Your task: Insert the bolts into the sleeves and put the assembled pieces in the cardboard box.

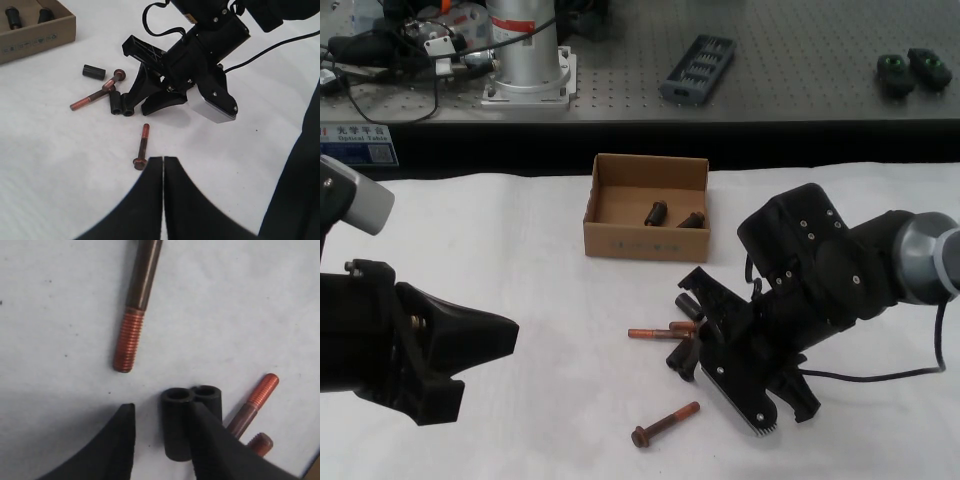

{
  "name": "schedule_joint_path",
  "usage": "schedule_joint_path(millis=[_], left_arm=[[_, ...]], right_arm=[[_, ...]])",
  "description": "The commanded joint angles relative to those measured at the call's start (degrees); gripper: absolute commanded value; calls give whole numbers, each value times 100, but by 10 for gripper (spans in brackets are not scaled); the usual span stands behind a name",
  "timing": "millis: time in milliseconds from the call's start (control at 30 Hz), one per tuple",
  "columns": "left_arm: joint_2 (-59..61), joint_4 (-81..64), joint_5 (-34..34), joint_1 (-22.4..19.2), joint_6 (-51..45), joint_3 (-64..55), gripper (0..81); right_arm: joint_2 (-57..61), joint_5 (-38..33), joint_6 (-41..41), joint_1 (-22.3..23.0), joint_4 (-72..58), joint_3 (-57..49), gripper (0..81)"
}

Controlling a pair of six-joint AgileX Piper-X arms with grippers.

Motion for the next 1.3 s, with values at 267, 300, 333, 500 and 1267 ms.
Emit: schedule_joint_path(millis=[267, 300, 333, 500, 1267], left_arm=[[-44, -23, 8, 10, 146, -11, 7], [-44, -23, 8, 10, 188, -11, 7], [-44, -23, 8, 10, 190, -11, 7], [-44, -23, 8, 10, 190, -11, 7], [-44, -23, 8, 10, 190, -11, 7]], right_arm=[[444, -100, 51, 1, -3, -97, 277], [481, -100, 51, 1, -3, -121, 277], [515, -100, 51, 1, 8, -165, 277], [643, -68, 51, -19, 38, -399, 277], [684, 27, 94, -260, 601, -598, 274]])
